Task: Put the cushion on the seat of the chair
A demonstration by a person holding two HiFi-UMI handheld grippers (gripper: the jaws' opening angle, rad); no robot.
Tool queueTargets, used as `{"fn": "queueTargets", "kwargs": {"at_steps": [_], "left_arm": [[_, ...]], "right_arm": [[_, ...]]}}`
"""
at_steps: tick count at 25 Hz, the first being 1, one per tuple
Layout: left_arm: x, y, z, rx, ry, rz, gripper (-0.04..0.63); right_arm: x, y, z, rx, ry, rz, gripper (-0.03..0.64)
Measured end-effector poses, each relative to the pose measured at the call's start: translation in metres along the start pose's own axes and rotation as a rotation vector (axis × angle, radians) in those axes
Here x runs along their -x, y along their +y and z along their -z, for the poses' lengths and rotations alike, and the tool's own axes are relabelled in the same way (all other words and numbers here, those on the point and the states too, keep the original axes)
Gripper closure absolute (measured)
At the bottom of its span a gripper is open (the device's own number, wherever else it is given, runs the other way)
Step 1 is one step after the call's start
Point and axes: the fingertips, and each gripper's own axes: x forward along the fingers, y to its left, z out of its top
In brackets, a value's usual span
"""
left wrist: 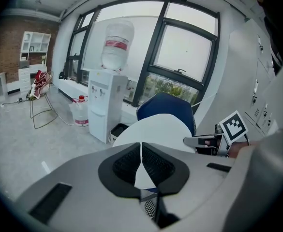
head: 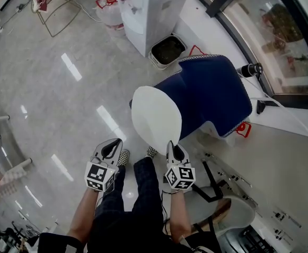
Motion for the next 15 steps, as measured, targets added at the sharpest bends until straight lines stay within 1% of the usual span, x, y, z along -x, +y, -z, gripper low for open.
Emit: {"fn": "queueTargets", "kwargs": {"at_steps": [7, 15], "left_arm": [[-0.029, -0.017, 0.005, -0.015, 0.029, 0.032, 0.569], [-0.073, -0.040, 0.010, -0.027, 0.059, 0.058, 0.569]], "right_arm": [[-0.004, -0.044, 0.011, -0.050, 0.004, 0.052, 0.566], [-0.013, -0.091, 0.023, -0.081, 0.014, 0.077, 0.566]]}}
